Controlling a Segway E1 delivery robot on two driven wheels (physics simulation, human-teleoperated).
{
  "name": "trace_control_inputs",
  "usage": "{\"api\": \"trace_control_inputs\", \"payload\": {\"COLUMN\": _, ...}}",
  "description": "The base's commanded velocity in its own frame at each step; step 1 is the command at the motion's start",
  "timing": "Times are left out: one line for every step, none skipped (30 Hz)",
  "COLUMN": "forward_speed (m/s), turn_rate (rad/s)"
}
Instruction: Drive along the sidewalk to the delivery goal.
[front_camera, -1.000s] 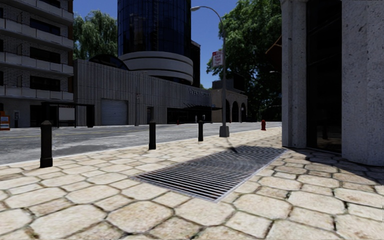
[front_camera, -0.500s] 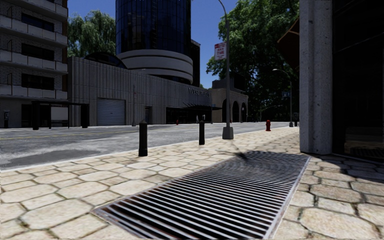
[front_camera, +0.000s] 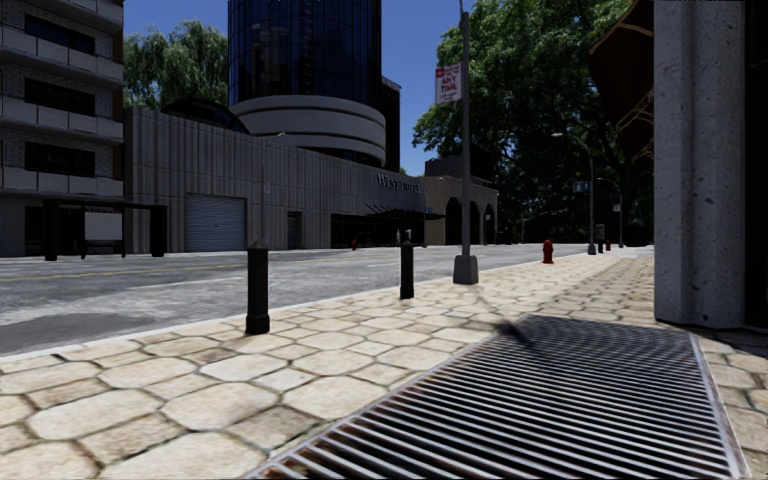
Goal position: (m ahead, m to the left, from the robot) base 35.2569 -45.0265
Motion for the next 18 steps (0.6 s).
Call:
{"api": "trace_control_inputs", "payload": {"forward_speed": 1.92, "turn_rate": 0.00}}
{"api": "trace_control_inputs", "payload": {"forward_speed": 1.92, "turn_rate": 0.00}}
{"api": "trace_control_inputs", "payload": {"forward_speed": 1.92, "turn_rate": 0.00}}
{"api": "trace_control_inputs", "payload": {"forward_speed": 1.92, "turn_rate": 0.00}}
{"api": "trace_control_inputs", "payload": {"forward_speed": 1.92, "turn_rate": 0.00}}
{"api": "trace_control_inputs", "payload": {"forward_speed": 1.92, "turn_rate": 0.00}}
{"api": "trace_control_inputs", "payload": {"forward_speed": 1.92, "turn_rate": 0.00}}
{"api": "trace_control_inputs", "payload": {"forward_speed": 1.92, "turn_rate": 0.00}}
{"api": "trace_control_inputs", "payload": {"forward_speed": 1.92, "turn_rate": 0.00}}
{"api": "trace_control_inputs", "payload": {"forward_speed": 1.92, "turn_rate": 0.00}}
{"api": "trace_control_inputs", "payload": {"forward_speed": 1.92, "turn_rate": -0.34}}
{"api": "trace_control_inputs", "payload": {"forward_speed": 1.92, "turn_rate": -0.50}}
{"api": "trace_control_inputs", "payload": {"forward_speed": 1.92, "turn_rate": -0.64}}
{"api": "trace_control_inputs", "payload": {"forward_speed": 1.92, "turn_rate": -0.64}}
{"api": "trace_control_inputs", "payload": {"forward_speed": 1.92, "turn_rate": -0.86}}
{"api": "trace_control_inputs", "payload": {"forward_speed": 1.92, "turn_rate": -1.20}}
{"api": "trace_control_inputs", "payload": {"forward_speed": 1.92, "turn_rate": -1.20}}
{"api": "trace_control_inputs", "payload": {"forward_speed": 1.92, "turn_rate": -1.20}}
